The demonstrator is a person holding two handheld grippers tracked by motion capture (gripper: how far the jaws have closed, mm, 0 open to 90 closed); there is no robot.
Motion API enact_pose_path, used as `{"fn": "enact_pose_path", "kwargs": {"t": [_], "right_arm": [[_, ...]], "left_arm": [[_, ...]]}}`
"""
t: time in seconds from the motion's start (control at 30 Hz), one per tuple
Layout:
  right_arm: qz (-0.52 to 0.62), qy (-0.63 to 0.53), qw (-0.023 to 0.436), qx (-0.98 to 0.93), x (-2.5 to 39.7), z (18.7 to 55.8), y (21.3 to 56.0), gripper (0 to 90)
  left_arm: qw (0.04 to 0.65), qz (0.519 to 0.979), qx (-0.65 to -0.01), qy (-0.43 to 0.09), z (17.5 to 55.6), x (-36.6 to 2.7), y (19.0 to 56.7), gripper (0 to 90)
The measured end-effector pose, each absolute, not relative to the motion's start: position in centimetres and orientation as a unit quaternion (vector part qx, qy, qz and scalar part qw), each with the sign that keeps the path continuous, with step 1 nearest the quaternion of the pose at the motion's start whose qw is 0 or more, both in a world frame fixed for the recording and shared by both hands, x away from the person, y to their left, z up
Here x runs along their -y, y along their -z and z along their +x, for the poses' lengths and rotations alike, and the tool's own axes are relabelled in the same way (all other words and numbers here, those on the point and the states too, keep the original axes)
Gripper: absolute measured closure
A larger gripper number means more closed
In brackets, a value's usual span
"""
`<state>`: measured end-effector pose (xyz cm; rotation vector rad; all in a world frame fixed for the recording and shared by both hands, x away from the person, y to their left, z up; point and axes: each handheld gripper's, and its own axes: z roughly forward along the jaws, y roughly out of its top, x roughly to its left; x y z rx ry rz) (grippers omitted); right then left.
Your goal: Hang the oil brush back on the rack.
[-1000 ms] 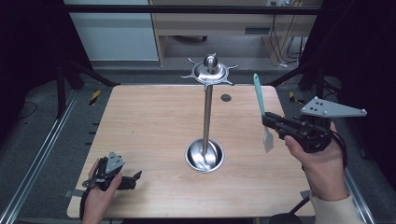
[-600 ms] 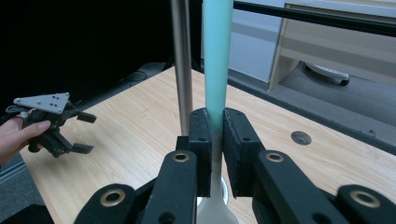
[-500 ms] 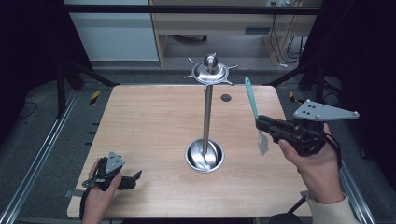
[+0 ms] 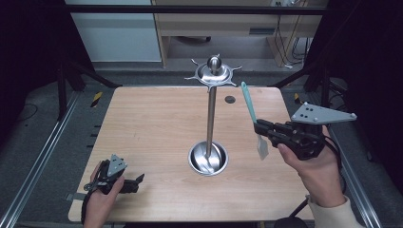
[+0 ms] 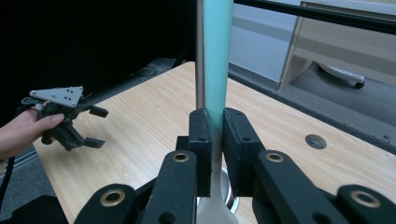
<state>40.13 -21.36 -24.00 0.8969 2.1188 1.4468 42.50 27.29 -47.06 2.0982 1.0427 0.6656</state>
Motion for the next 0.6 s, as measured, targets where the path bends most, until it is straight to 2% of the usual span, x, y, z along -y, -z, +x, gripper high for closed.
{"fn": "enact_pose_path", "kwargs": {"t": [0.6], "right_arm": [[0.320,-0.518,0.200,-0.767,20.81,40.66,24.09,82.1]], "left_arm": [[0.346,0.808,-0.402,-0.256,42.51,-27.31,47.06,2.9]]}}
